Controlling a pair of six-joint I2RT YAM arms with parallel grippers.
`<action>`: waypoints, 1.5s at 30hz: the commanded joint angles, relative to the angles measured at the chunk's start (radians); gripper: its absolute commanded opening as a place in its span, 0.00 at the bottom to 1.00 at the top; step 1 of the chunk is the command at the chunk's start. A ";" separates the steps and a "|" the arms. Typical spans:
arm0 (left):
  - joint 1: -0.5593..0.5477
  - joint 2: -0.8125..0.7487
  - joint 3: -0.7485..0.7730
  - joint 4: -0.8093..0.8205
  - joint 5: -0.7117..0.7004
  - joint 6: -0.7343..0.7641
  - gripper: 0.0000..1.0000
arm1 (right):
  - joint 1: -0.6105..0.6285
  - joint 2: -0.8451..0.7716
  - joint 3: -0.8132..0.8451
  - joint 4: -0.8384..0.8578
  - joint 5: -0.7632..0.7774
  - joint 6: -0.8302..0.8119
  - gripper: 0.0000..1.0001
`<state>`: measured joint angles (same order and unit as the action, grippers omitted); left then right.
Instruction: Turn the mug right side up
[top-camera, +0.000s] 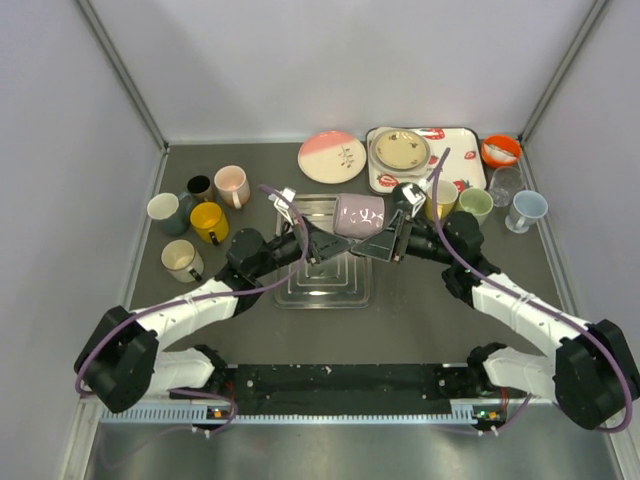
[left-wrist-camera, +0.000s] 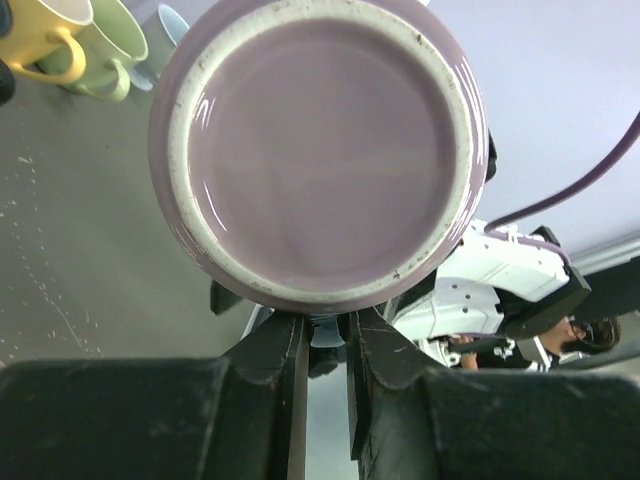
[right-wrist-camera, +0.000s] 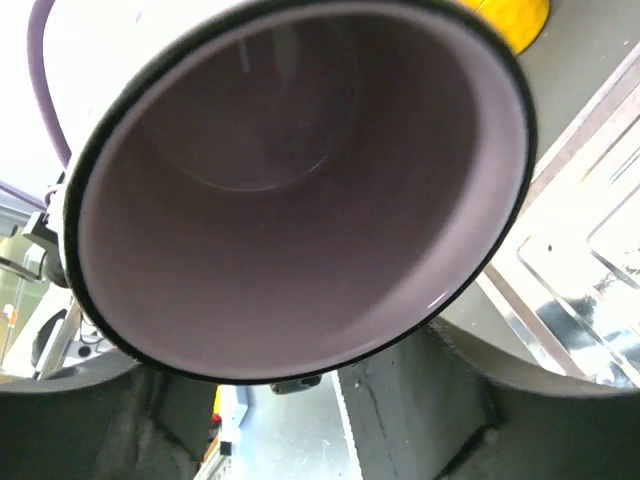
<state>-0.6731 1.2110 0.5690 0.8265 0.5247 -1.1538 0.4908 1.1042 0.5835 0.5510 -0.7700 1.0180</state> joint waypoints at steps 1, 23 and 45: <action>-0.010 -0.007 -0.001 0.197 0.029 -0.026 0.00 | 0.026 0.035 0.053 0.128 0.005 0.025 0.54; -0.016 -0.024 -0.064 0.243 0.080 -0.007 0.00 | 0.026 -0.026 0.102 -0.010 0.101 -0.135 0.00; 0.058 -0.160 -0.132 -0.097 -0.087 0.135 0.68 | 0.025 -0.153 0.309 -0.865 0.644 -0.529 0.00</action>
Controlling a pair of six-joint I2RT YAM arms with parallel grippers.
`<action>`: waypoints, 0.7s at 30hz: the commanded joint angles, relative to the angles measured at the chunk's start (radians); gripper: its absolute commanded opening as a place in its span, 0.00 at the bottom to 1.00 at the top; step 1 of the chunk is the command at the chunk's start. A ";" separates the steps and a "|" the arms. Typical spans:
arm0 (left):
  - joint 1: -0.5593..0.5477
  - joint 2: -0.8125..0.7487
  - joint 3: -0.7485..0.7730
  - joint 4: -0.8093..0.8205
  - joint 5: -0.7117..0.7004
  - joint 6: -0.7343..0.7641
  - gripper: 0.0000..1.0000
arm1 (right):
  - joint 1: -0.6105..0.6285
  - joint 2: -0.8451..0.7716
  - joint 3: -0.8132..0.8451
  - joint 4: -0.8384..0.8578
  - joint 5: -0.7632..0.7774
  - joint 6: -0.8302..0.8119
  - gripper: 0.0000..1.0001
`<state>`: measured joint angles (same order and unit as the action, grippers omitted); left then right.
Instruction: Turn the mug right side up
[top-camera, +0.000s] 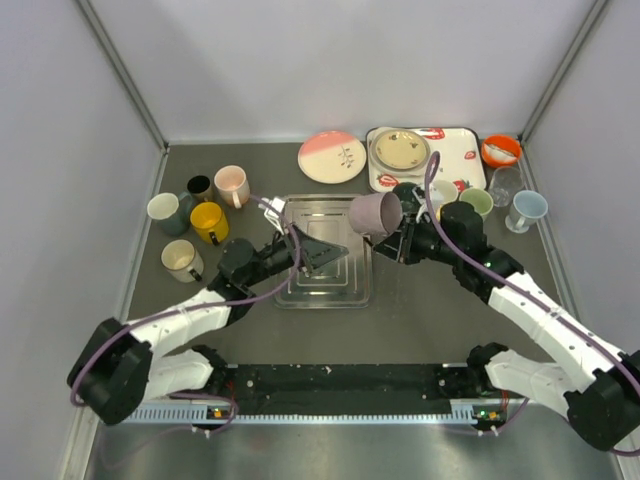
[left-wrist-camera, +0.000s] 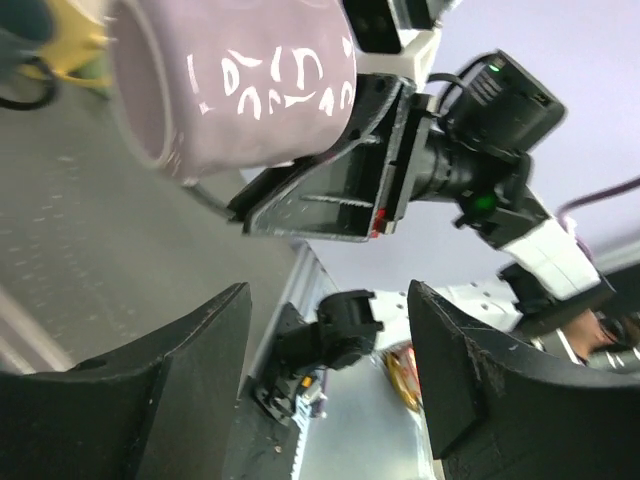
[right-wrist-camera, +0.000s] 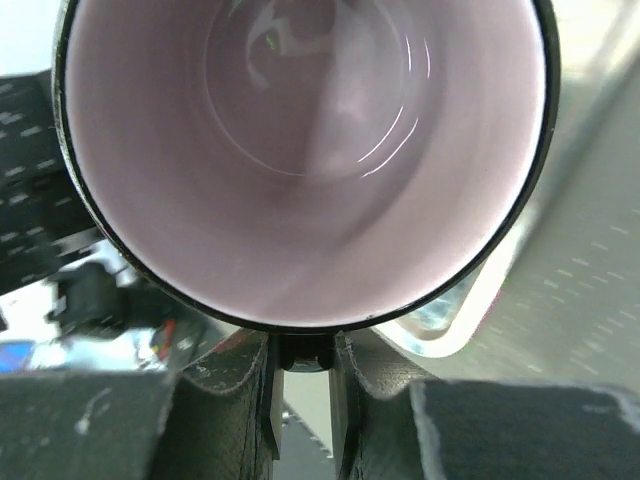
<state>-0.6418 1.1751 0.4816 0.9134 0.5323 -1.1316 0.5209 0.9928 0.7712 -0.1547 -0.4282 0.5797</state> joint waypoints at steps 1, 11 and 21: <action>0.028 -0.156 -0.052 -0.232 -0.132 0.143 0.68 | -0.007 -0.036 0.128 -0.228 0.401 -0.101 0.00; 0.028 -0.509 -0.052 -0.763 -0.609 0.325 0.66 | -0.133 0.121 0.053 -0.338 0.586 -0.043 0.00; 0.028 -0.516 -0.020 -0.958 -0.704 0.337 0.67 | -0.145 0.269 0.063 -0.338 0.625 -0.058 0.00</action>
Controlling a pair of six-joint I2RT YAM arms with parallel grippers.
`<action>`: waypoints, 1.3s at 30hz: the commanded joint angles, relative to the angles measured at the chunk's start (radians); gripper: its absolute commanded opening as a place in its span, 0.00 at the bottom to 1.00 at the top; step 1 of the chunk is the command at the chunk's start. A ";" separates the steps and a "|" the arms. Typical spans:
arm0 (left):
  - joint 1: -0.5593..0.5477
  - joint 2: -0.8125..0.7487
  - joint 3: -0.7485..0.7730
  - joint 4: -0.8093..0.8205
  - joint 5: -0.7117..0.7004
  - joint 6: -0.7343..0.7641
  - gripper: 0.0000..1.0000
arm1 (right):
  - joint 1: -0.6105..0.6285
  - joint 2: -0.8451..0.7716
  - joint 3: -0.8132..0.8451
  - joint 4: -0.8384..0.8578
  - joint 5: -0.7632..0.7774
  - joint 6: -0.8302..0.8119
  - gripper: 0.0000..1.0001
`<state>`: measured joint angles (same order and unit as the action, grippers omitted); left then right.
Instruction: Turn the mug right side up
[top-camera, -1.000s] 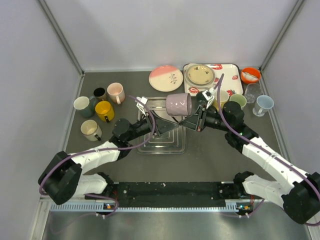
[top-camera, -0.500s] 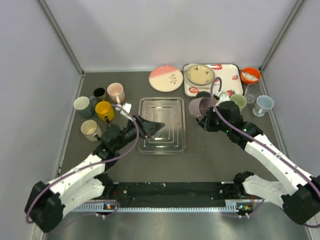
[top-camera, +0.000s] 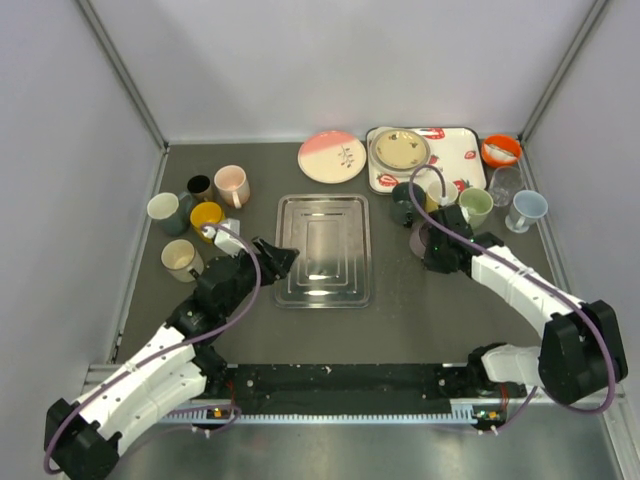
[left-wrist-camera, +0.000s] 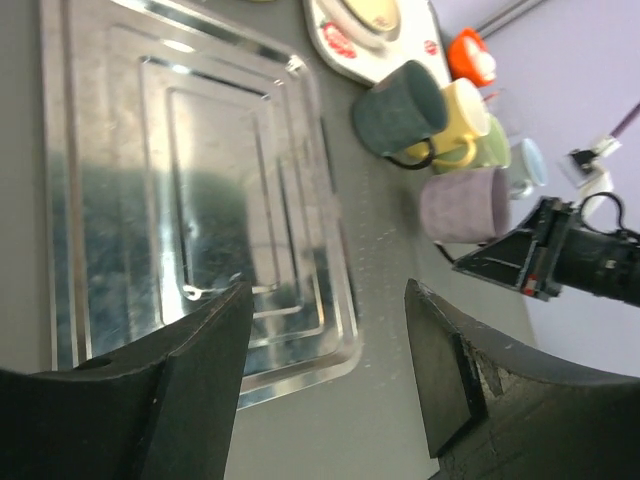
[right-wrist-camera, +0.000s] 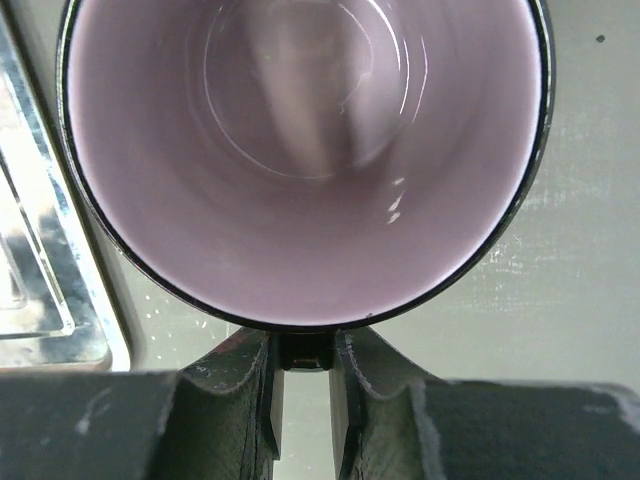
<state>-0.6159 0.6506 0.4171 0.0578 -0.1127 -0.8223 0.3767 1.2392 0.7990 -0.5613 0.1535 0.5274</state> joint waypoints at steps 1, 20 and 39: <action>0.002 0.018 0.048 -0.110 -0.064 0.028 0.67 | -0.001 0.032 0.035 0.069 0.046 -0.009 0.00; 0.002 0.066 0.083 -0.216 -0.097 0.060 0.71 | 0.019 -0.050 0.043 0.012 -0.071 -0.069 0.68; -0.007 0.256 0.217 -0.371 -0.073 0.081 0.91 | 0.209 -0.497 -0.066 0.267 -0.255 -0.112 0.98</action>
<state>-0.6170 0.9634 0.6590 -0.3511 -0.2142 -0.8230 0.5755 0.7353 0.7563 -0.3656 -0.0742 0.4282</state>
